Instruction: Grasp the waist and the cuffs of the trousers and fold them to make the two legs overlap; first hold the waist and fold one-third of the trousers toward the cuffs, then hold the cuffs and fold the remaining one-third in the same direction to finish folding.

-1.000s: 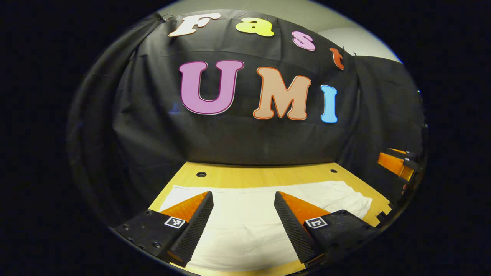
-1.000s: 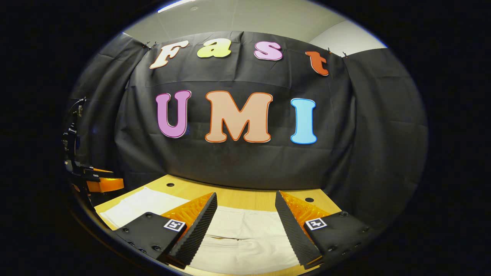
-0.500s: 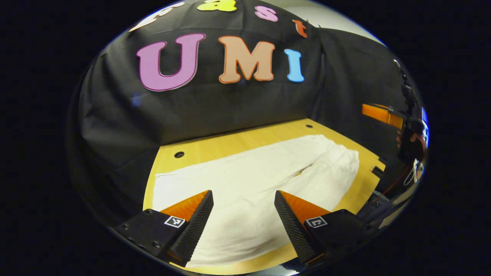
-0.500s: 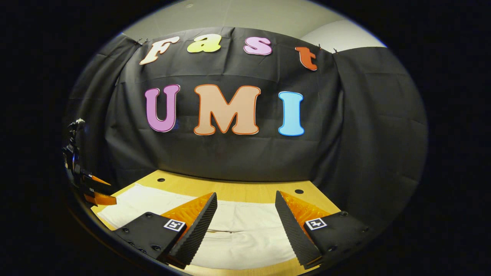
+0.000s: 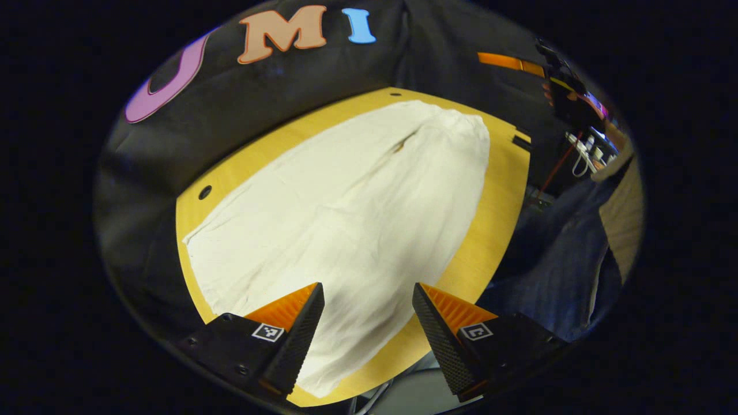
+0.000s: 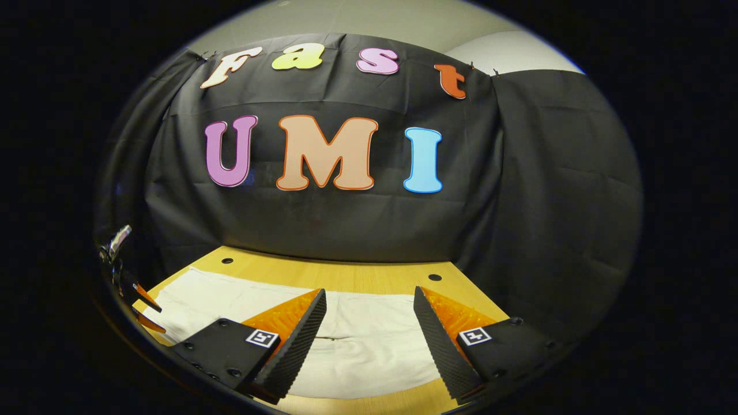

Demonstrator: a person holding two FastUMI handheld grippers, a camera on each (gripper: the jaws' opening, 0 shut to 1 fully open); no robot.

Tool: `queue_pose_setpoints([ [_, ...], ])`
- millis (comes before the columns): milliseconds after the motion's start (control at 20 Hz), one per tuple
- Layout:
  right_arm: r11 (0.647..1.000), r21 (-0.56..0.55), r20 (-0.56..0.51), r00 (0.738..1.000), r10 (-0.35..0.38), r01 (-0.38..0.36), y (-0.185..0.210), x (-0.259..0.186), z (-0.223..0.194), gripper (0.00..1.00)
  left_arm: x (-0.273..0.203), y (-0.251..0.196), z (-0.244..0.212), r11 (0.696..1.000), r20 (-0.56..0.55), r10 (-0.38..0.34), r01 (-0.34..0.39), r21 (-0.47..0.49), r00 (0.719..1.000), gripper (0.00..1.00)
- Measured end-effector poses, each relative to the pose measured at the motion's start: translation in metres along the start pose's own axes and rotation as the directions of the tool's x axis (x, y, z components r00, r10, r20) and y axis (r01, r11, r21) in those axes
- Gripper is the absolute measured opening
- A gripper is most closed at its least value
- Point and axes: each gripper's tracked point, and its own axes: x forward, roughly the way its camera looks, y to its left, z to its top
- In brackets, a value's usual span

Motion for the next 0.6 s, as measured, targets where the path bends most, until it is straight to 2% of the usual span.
queue_pose_setpoints([
  [100,1.0,0.004,-0.011,1.0,-0.001,0.001,0.001,0.001,-0.005,0.97,0.006,-0.001,-0.03,0.998,-0.092,-0.039,0.043,0.041,0.995,0.94],
  [300,1.0,0.007,-0.015,1.0,0.011,-0.011,0.001,0.002,-0.01,0.98,0.007,0.004,-0.063,0.987,-0.232,-0.067,0.098,0.127,0.97,0.93],
  [450,1.0,-0.009,-0.008,1.0,0.015,-0.015,-0.001,0.001,-0.006,0.97,0.009,0.004,-0.08,0.977,-0.3,-0.081,0.136,0.167,0.95,0.9],
  [600,1.0,-0.004,-0.012,1.0,0.014,-0.014,-0.004,0.003,-0.009,0.98,0.009,0.012,-0.087,0.97,-0.334,-0.062,0.135,0.201,0.941,0.87],
])
